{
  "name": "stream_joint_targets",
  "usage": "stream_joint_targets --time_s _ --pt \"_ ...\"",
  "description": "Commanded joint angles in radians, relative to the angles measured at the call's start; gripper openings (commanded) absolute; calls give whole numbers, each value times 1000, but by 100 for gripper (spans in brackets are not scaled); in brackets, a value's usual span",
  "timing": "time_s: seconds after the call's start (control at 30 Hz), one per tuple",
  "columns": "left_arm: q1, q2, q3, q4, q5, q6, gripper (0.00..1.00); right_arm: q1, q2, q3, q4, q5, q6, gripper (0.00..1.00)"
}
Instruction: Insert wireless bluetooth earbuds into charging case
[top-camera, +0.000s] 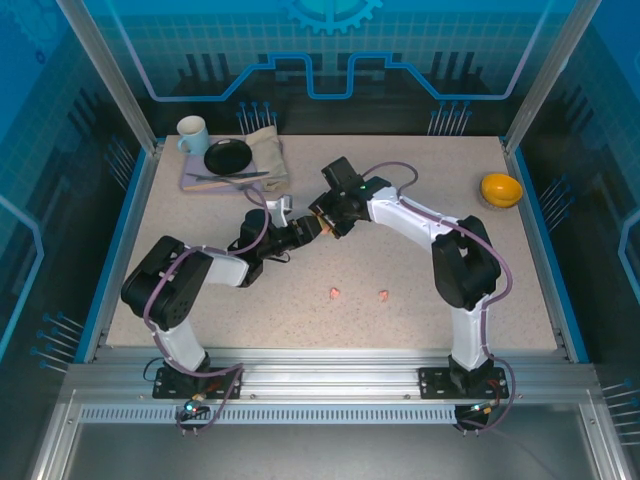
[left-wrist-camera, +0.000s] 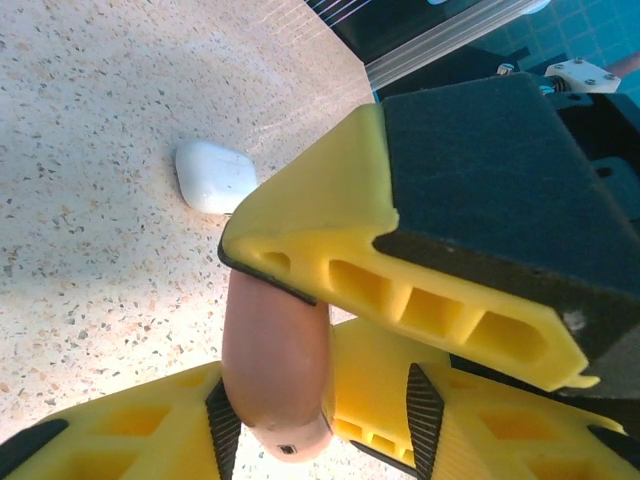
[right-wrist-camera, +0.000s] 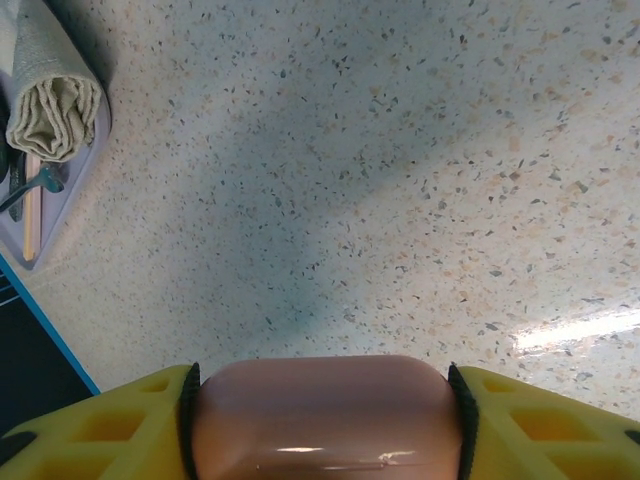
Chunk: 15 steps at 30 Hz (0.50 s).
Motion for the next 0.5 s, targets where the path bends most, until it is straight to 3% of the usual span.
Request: stream_joint_targets --time_s 0.0,0.23,0.47 --pt "-10 20 35 47 -10 1 46 -6 -39 -12 14 -25 19 43" --pt "-12 35 52 51 -8 -3 39 -3 -45 -17 17 -27 22 42" --pt "-13 41 58 49 -2 -9 24 -2 -55 -22 21 -27 24 42"
